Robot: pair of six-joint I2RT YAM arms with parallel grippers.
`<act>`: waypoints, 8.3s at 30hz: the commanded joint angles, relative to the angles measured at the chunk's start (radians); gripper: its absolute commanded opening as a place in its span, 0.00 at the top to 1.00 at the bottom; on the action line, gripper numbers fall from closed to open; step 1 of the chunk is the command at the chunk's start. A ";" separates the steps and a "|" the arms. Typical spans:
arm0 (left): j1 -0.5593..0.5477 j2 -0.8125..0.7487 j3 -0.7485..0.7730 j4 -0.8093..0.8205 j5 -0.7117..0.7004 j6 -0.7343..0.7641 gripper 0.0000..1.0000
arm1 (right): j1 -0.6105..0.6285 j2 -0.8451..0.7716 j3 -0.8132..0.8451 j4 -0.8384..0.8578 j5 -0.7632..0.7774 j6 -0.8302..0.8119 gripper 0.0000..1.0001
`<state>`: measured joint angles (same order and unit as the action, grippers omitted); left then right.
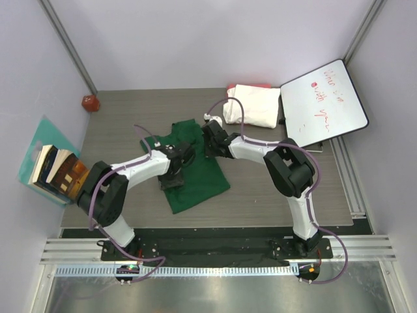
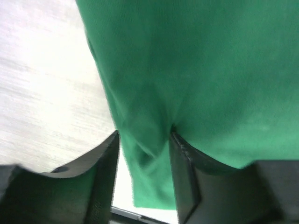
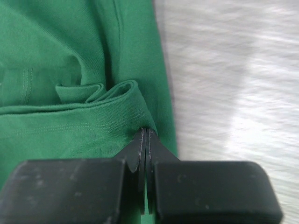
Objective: Fold and stack the t-shirts
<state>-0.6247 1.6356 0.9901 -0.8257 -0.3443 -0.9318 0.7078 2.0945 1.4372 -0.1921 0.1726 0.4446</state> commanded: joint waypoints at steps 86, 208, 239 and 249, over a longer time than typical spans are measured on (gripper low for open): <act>0.218 -0.445 -0.539 0.387 0.479 0.071 0.35 | -0.034 -0.679 -1.043 0.459 -0.458 0.224 0.46; 0.415 0.774 1.400 -0.133 0.610 0.278 0.60 | -0.306 -0.134 -0.233 0.519 -0.556 0.565 0.99; 0.448 0.902 1.481 0.100 0.593 0.067 0.51 | -0.429 0.065 -0.219 0.930 -0.513 1.055 0.68; 0.500 0.906 1.475 0.115 0.544 0.042 0.51 | -0.458 0.012 -0.282 0.878 -0.466 1.016 0.68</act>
<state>-0.1593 2.5446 2.4348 -0.7502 0.2268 -0.8703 0.2699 2.1662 1.1816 0.6727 -0.3473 1.4776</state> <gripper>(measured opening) 0.485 0.321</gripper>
